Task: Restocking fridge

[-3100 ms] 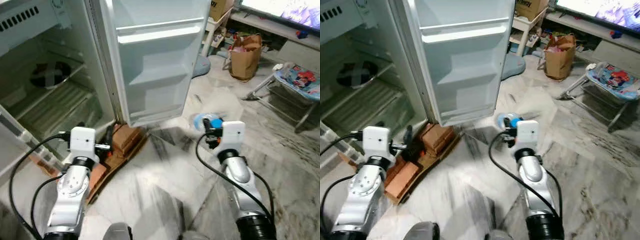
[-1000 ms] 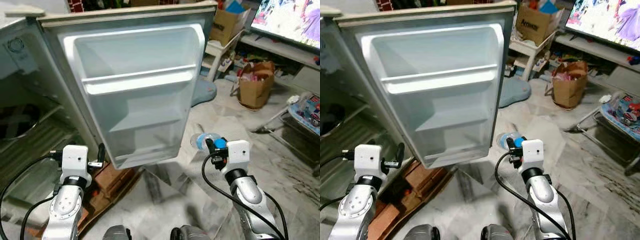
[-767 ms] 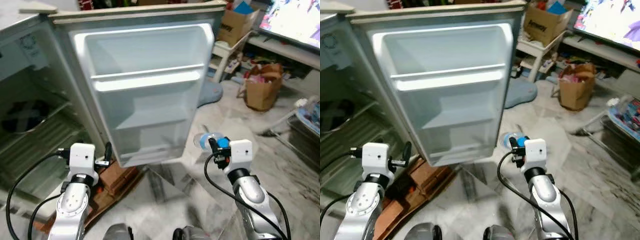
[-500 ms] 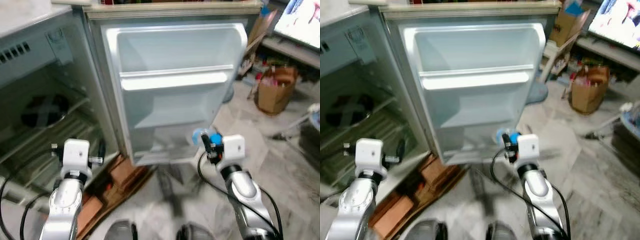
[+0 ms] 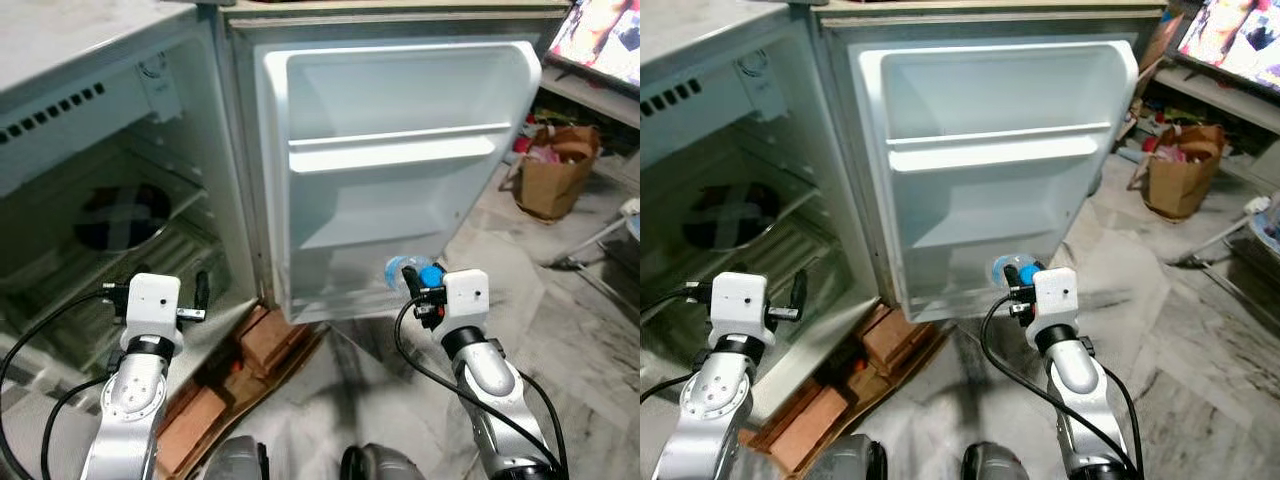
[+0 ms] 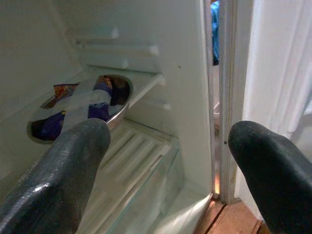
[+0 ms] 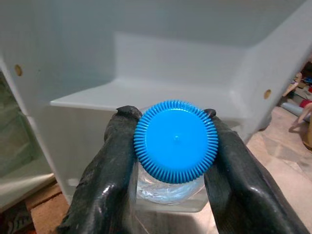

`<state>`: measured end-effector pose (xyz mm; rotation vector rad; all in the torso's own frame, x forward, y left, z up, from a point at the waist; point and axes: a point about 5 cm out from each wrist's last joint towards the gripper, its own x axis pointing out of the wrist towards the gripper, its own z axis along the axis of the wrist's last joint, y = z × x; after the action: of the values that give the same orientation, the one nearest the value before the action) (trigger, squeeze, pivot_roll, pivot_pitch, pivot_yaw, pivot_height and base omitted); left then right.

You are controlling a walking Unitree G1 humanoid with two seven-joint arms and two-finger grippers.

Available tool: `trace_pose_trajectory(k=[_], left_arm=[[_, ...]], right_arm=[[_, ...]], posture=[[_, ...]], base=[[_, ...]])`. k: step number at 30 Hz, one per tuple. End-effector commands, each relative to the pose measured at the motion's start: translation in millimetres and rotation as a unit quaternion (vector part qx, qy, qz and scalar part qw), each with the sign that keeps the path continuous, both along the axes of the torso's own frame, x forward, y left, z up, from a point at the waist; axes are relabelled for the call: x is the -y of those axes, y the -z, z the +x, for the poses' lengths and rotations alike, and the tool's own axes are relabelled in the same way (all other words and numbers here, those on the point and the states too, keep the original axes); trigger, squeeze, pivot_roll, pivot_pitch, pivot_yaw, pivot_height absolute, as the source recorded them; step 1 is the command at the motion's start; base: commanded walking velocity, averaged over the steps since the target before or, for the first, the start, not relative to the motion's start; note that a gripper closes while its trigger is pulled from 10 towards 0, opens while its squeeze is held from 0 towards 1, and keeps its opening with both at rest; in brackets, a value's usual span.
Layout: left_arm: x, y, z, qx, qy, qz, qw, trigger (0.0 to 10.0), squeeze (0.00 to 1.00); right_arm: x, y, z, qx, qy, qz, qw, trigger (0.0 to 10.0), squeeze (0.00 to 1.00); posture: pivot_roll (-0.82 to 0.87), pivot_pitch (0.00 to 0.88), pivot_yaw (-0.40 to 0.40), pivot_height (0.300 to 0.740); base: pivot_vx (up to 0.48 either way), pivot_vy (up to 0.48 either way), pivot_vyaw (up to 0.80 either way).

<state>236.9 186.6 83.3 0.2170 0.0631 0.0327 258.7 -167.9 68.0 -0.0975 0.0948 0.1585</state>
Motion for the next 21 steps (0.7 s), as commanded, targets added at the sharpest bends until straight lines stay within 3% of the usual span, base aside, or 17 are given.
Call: trace_pose_trajectory(k=[1,13,21], left_arm=[[2.8,-0.4,2.6,0.004,0.007,0.001,1.0,10.0,0.0],[5.6,-0.8,5.1,0.009,0.018,-0.004,1.0,10.0,0.0],[7.1,-0.2,5.4,0.01,0.02,-0.002,1.0,10.0,0.0]], right_arm=[[6.5,-7.5,1.1,0.02,0.007,-0.007,1.0,10.0,0.0],[11.1,-8.5,3.5,0.021,0.031,0.007,0.999,10.0,0.0],[14.5,-11.4,8.9,0.026,0.039,-0.005,0.999,10.0,0.0]], posture=[[0.05,0.103,-0.042,0.74],[0.05,0.1,-0.043,0.74],[0.05,0.102,-0.044,0.74]], base=[[0.0,0.0,0.0],[0.0,0.0,0.0],[0.26,0.0,0.0]])
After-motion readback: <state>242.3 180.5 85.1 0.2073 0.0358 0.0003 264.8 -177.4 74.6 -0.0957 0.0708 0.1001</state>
